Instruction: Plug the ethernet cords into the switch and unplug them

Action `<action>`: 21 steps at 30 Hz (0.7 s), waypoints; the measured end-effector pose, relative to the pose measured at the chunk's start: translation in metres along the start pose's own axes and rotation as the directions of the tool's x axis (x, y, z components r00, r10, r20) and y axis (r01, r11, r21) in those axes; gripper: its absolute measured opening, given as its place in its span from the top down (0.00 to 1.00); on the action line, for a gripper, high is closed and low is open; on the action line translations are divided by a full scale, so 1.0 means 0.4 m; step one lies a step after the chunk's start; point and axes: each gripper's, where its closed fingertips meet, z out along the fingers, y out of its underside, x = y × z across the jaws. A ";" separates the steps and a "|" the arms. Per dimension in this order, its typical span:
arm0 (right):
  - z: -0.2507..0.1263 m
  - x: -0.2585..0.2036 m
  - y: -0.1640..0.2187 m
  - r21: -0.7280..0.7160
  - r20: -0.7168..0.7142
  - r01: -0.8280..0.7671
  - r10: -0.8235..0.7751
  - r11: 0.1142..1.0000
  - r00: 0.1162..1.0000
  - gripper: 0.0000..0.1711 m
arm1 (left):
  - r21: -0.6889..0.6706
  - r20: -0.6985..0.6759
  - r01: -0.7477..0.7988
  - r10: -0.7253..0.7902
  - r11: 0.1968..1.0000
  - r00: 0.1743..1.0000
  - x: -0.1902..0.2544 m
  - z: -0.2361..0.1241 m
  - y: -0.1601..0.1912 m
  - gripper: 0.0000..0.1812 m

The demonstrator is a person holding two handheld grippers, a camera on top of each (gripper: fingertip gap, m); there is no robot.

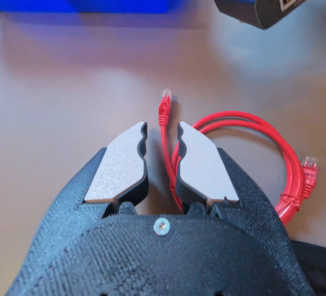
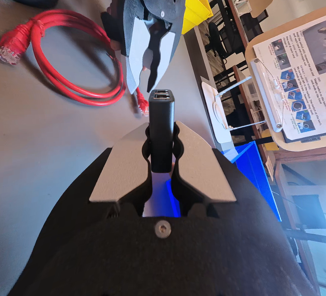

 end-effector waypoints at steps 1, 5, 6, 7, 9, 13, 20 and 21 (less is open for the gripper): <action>0.001 -0.002 -0.001 0.001 0.004 0.001 -0.001 1.000 1.000 0.87 | -0.008 -0.008 -0.003 0.003 1.000 1.000 0.001 0.009 0.000 0.82; -0.001 -0.005 0.000 0.000 0.008 0.002 -0.002 1.000 1.000 0.87 | -0.030 -0.056 0.011 -0.012 0.999 0.998 0.010 0.032 -0.002 0.89; -0.002 -0.005 0.001 -0.001 0.007 0.002 -0.002 1.000 1.000 0.87 | -0.030 -0.061 0.004 -0.006 1.000 0.998 0.012 0.033 -0.003 0.91; -0.003 -0.004 0.003 -0.002 0.005 0.002 -0.002 1.000 1.000 0.87 | -0.032 -0.055 -0.004 0.002 0.999 0.998 0.012 0.034 -0.003 0.93; -0.004 -0.003 0.004 -0.002 0.000 0.009 -0.009 1.000 1.000 0.87 | -0.043 -0.019 -0.038 0.037 0.998 0.999 0.006 0.033 -0.002 0.94; -0.006 0.002 0.005 -0.007 -0.027 0.043 -0.043 0.999 0.999 0.87 | 0.000 0.022 -0.082 0.082 0.997 0.996 0.003 0.006 -0.030 0.94; -0.009 0.030 0.024 -0.072 -0.103 0.082 -0.089 0.994 0.991 0.87 | 0.086 -0.068 -0.011 0.017 0.996 0.998 0.065 -0.103 -0.112 0.94; -0.009 0.039 0.029 -0.090 -0.126 0.091 -0.103 0.992 0.987 0.87 | 0.098 -0.085 0.002 0.006 0.995 0.996 0.077 -0.115 -0.124 0.94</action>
